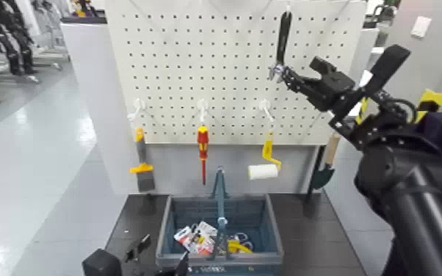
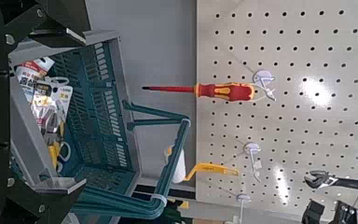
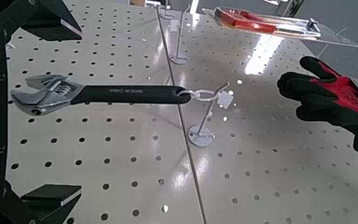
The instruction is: Put the black wrench into the crate.
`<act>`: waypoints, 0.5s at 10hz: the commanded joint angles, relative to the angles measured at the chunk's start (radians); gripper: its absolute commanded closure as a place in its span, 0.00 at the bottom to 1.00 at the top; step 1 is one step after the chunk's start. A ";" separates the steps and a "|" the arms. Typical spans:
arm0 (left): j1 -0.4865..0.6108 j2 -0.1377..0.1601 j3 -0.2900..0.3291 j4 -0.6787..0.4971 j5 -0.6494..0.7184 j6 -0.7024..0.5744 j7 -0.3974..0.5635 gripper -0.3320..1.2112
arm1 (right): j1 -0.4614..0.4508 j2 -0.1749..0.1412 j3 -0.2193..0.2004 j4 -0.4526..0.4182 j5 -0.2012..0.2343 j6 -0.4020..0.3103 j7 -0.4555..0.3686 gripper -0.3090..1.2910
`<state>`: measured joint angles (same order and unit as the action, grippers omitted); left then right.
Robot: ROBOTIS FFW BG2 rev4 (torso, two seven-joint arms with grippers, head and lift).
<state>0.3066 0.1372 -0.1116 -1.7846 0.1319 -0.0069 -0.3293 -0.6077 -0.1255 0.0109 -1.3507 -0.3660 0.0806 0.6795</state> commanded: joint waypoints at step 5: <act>-0.020 0.004 -0.013 0.004 -0.002 0.007 -0.013 0.37 | -0.139 -0.006 0.058 0.174 -0.068 -0.009 0.100 0.28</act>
<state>0.2888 0.1399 -0.1239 -1.7810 0.1304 -0.0013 -0.3413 -0.7372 -0.1320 0.0627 -1.1935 -0.4254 0.0690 0.7761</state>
